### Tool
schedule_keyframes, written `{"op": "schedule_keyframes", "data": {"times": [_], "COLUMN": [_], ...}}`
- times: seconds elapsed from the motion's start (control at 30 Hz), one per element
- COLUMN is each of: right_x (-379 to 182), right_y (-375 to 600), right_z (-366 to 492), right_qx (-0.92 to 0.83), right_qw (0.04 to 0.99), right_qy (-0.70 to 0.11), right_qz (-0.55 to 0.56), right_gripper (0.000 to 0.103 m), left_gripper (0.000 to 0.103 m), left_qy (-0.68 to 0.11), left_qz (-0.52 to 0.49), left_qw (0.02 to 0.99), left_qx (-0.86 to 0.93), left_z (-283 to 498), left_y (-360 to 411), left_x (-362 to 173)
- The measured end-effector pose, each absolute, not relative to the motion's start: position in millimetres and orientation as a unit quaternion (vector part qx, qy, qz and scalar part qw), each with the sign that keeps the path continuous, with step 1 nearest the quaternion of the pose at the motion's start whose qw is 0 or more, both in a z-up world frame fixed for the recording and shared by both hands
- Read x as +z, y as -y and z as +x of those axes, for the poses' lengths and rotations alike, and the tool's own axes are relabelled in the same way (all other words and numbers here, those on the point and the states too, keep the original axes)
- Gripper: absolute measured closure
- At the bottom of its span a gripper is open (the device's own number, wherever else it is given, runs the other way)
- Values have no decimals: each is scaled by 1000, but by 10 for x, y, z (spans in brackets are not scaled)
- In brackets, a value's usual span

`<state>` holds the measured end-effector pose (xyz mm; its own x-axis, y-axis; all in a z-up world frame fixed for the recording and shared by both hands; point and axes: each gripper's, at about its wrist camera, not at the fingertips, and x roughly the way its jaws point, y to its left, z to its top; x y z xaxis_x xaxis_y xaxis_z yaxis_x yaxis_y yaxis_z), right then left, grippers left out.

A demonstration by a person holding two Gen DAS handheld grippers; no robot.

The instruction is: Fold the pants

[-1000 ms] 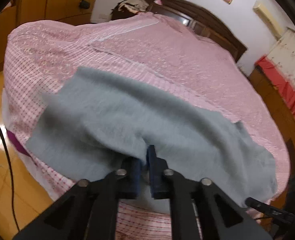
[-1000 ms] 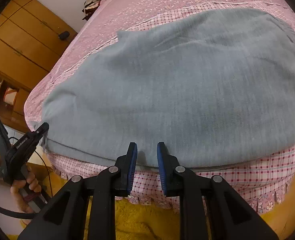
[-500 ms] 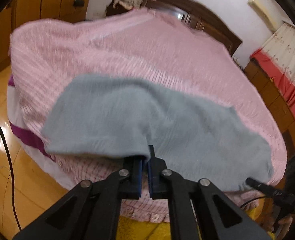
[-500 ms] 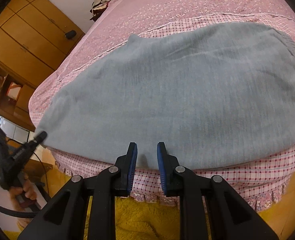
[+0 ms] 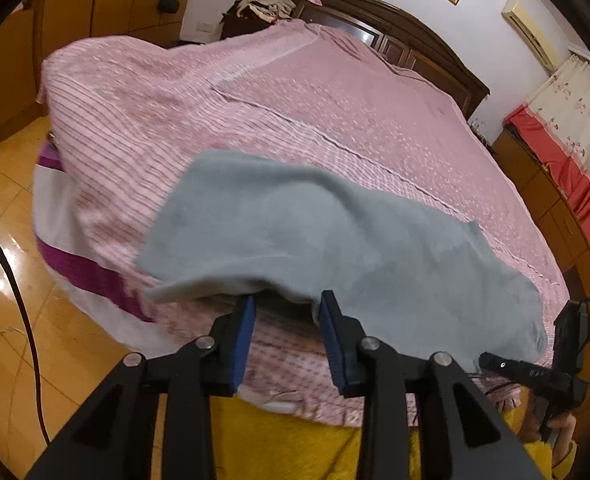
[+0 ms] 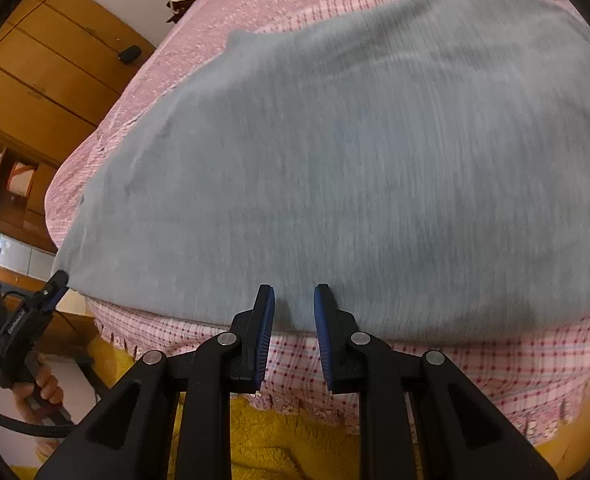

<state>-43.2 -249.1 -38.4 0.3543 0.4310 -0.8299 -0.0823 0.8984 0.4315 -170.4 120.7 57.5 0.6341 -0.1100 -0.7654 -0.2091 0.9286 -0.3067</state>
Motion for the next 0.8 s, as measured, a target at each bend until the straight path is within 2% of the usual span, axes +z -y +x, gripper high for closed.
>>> {"op": "schedule_keyframes", "data": {"times": [0.37, 0.6, 0.8], "right_x": [-365, -352, -345], "right_y": [2467, 2409, 2429], "right_z": [-378, -373, -378], "right_qx": [166, 165, 159], "right_qw": [808, 808, 809], "right_qy": [-546, -547, -546], "right_qz": [148, 144, 146], "right_gripper": [81, 81, 81], "left_gripper": [69, 69, 69], "left_qy": [-390, -418, -431], "left_qz": [-162, -171, -131], "left_qw": [900, 891, 892], "left_qx": [105, 57, 47], "left_z": [-1736, -1190, -888], "left_y": [-1725, -1835, -1743], "left_x": [841, 644, 482]}}
